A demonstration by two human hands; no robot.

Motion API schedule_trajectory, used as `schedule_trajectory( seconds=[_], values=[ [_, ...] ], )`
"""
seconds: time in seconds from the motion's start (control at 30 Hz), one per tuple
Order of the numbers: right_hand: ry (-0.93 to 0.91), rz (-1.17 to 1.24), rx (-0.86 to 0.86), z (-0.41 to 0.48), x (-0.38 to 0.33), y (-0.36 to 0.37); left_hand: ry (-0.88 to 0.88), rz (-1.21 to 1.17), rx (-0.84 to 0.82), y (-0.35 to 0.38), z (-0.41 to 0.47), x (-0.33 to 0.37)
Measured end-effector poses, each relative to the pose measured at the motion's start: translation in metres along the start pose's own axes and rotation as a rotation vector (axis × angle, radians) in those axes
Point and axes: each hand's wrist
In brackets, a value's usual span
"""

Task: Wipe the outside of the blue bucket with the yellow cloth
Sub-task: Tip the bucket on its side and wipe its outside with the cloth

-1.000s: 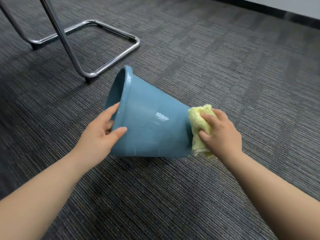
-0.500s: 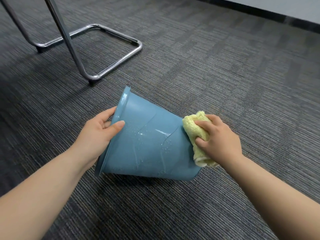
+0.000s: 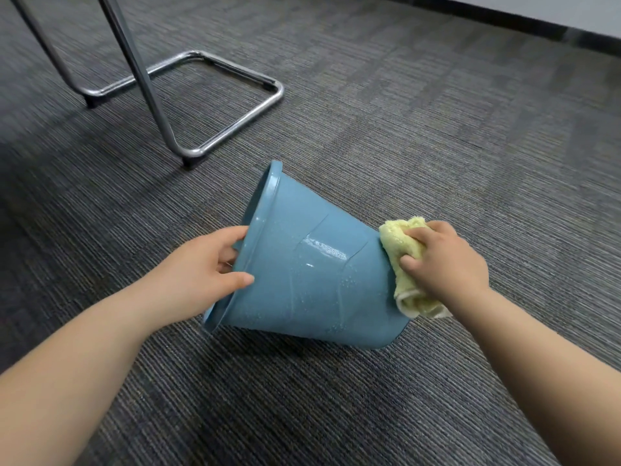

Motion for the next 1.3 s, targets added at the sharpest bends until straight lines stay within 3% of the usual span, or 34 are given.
schedule_trajectory(
  seconds=[0.17, 0.3, 0.43, 0.63, 0.9, 1.13, 1.3],
  values=[
    [-0.236, 0.221, 0.154, -0.005, -0.042, -0.027, 0.022, -0.019, 0.169, 0.005, 0.002, 0.002],
    [-0.388, 0.266, 0.161, -0.015, -0.080, -0.033, 0.059, -0.061, 0.253, 0.012, 0.003, 0.006],
    [-0.417, 0.224, 0.148, -0.021, -0.093, -0.028, 0.089, -0.038, 0.244, 0.014, 0.002, 0.006],
    [-0.649, 0.160, 0.102, -0.043, -0.101, -0.017, 0.066, -0.031, 0.232, 0.009, 0.004, 0.001],
    [-0.484, 0.204, 0.190, -0.027, -0.086, -0.019, 0.049, -0.035, 0.228, 0.011, 0.008, 0.001],
    [-0.746, 0.171, 0.198, -0.051, -0.092, -0.009, 0.049, -0.008, 0.213, 0.007, 0.009, 0.003],
    [-0.454, 0.217, 0.210, -0.028, -0.081, -0.013, 0.036, -0.070, 0.232, 0.008, 0.011, -0.001]
  ],
)
Point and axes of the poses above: each hand's wrist, its own z-axis towards the middle knuckle, its own y-axis out of the palm, x = y × z, and after that the axes turned 4 degrees about x, right-handed
